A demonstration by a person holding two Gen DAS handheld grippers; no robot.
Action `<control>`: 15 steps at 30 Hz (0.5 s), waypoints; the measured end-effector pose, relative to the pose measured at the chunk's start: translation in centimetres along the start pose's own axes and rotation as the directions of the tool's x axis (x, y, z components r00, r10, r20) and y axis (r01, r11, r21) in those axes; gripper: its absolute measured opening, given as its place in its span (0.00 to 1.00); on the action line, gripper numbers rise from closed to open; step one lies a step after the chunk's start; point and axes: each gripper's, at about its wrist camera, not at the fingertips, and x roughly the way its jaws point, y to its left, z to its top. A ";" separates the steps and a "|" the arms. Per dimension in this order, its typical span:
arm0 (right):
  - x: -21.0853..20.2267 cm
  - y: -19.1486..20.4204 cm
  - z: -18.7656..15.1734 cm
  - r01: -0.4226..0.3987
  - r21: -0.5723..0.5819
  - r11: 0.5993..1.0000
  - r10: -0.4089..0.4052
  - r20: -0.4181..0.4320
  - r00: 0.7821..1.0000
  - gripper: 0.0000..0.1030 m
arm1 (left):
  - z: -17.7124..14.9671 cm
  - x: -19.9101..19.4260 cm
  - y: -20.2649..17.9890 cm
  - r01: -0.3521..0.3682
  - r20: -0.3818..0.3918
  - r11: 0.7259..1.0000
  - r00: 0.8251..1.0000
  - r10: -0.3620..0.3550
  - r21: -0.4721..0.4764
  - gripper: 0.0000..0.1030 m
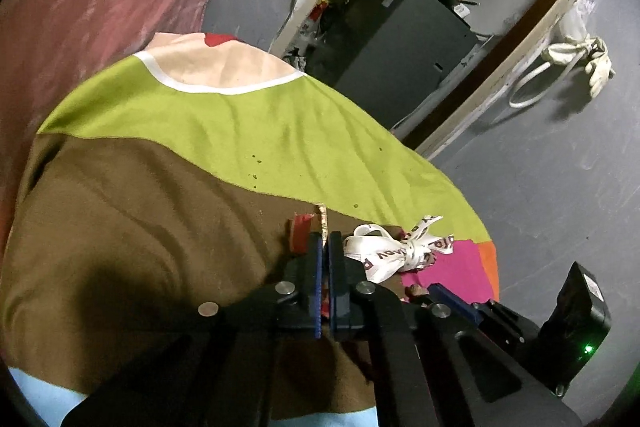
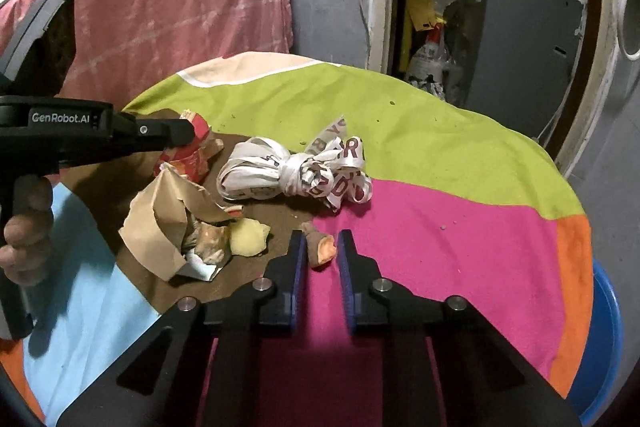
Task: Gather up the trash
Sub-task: 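Grasp the red scrap with the left tool while the right tool grasps a brown scrap, then carry both scraps over the blue bucket and open both tools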
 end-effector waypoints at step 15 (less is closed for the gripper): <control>-9.8 -1.5 -0.7 0.041 0.038 0.998 -0.050 0.308 0.950 0.11 | -2.6 -7.2 -9.1 -0.021 0.327 0.976 0.943 -0.053 0.219 0.00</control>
